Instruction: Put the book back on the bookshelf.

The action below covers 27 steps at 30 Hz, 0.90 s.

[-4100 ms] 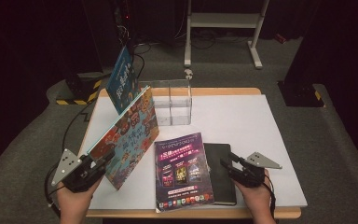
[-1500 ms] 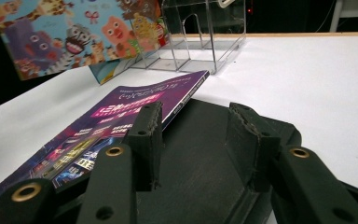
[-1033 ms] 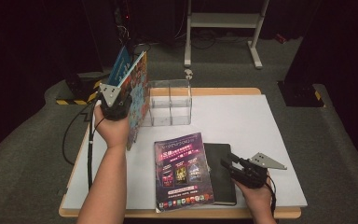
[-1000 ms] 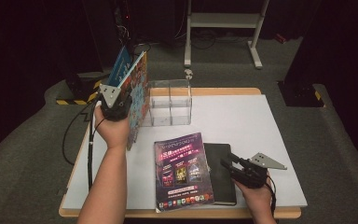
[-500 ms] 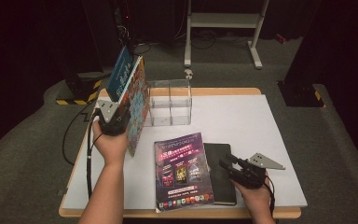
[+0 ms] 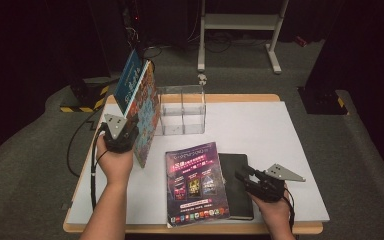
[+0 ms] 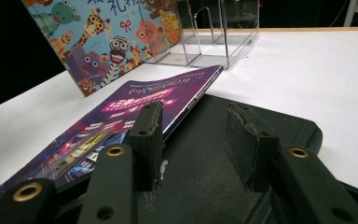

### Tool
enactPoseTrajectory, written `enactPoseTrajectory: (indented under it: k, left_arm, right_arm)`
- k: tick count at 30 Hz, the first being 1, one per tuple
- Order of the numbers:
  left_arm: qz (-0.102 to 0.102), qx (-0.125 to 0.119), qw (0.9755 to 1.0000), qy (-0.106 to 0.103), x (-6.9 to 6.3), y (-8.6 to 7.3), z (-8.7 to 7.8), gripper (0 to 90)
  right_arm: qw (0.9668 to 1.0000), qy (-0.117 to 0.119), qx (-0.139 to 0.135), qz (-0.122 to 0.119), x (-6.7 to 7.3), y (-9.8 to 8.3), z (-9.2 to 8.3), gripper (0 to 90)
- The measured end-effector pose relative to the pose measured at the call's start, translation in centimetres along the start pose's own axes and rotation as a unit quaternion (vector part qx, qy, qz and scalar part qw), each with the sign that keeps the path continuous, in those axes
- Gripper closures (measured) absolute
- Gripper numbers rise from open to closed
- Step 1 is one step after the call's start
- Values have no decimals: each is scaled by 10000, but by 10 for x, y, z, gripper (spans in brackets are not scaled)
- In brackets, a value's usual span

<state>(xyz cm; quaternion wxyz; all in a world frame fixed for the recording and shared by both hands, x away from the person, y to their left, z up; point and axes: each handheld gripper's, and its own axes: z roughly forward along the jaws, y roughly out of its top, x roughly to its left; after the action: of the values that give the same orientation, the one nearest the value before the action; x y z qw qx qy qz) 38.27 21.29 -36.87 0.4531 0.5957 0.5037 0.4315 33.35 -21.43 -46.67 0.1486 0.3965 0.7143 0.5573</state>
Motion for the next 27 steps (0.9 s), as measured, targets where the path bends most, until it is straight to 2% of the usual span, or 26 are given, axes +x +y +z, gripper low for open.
enactPoseTrajectory:
  k: [4,6,10,27]
  left_arm:
    - [35,-61,9998,162,1,-5,-4,778]
    - [-23,-54,9998,173,4,-5,-3,782]
    - [36,-50,9996,276,3,-2,1,779]
    - [66,-27,9991,424,1,1,12,773]
  right_arm:
    - [10000,2,-3,-4,0,0,0,560]
    - [10000,0,15,-9,0,0,0,560]
    - [10000,5,18,-13,1,0,0,561]
    - [10000,20,-9,-3,0,0,0,563]
